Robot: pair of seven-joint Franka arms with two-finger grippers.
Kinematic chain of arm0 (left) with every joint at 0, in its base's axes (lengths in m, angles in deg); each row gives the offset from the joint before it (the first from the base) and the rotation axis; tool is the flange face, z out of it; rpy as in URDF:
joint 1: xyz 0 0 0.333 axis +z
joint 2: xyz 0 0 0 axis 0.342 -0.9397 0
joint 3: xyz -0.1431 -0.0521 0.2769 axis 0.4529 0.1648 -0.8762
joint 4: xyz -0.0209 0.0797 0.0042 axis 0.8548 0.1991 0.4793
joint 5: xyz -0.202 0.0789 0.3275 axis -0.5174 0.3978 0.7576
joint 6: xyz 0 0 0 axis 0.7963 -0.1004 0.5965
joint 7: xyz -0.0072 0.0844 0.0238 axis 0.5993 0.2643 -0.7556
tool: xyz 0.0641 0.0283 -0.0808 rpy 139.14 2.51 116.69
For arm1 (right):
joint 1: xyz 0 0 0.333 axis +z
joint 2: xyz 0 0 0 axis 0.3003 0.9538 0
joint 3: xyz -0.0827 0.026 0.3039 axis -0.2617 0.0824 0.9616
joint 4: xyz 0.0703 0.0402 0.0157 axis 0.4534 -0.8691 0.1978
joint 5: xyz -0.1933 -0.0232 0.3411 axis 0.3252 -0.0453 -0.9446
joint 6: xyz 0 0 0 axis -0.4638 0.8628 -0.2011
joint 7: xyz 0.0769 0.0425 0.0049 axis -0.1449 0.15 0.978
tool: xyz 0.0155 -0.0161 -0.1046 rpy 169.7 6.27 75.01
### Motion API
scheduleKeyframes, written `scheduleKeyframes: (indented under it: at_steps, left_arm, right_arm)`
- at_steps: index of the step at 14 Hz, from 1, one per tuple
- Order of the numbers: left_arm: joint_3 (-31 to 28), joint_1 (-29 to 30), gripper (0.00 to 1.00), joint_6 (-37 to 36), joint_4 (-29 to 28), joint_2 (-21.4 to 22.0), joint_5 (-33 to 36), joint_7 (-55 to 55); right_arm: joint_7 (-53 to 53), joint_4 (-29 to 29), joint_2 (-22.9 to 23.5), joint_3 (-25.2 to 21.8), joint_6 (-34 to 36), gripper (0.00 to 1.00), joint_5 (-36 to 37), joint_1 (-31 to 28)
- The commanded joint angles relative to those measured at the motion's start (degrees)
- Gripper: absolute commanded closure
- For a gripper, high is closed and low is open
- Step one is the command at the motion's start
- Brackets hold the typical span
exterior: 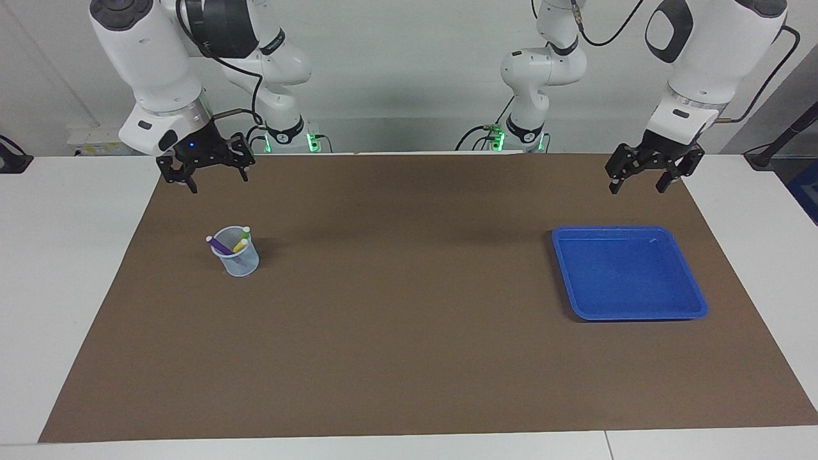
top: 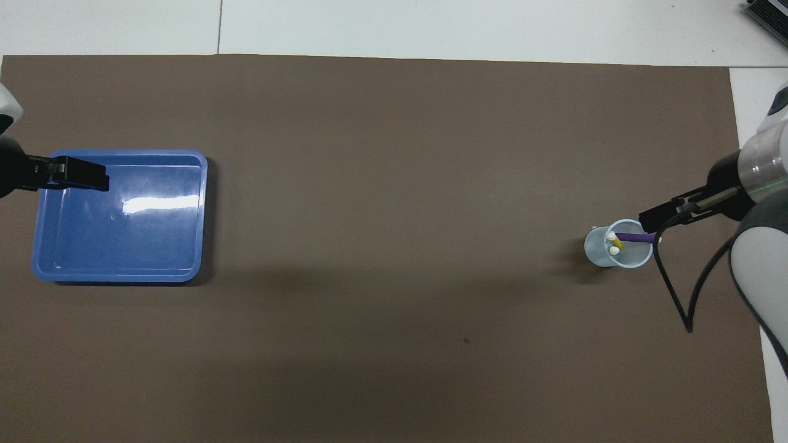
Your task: Transfer and insert pens with both arms
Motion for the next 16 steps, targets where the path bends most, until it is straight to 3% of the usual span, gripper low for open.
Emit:
scheduleKeyframes:
  at_steps: [1, 16]
  left_arm:
    - [-1.1, -0.7, 0.0, -1.7, 1.8, -1.0, 1.1, -0.4]
    - [-1.2, 0.1, 0.0, -1.8, 1.8, -0.6, 1.1, 0.4]
  right_arm:
    - [-3.0, 2.8, 0.7, 0.4, 0.4, 0.0, -0.7, -0.8]
    - [-4.1, 3.0, 1.2, 0.5, 1.4, 0.0, -1.3, -1.8]
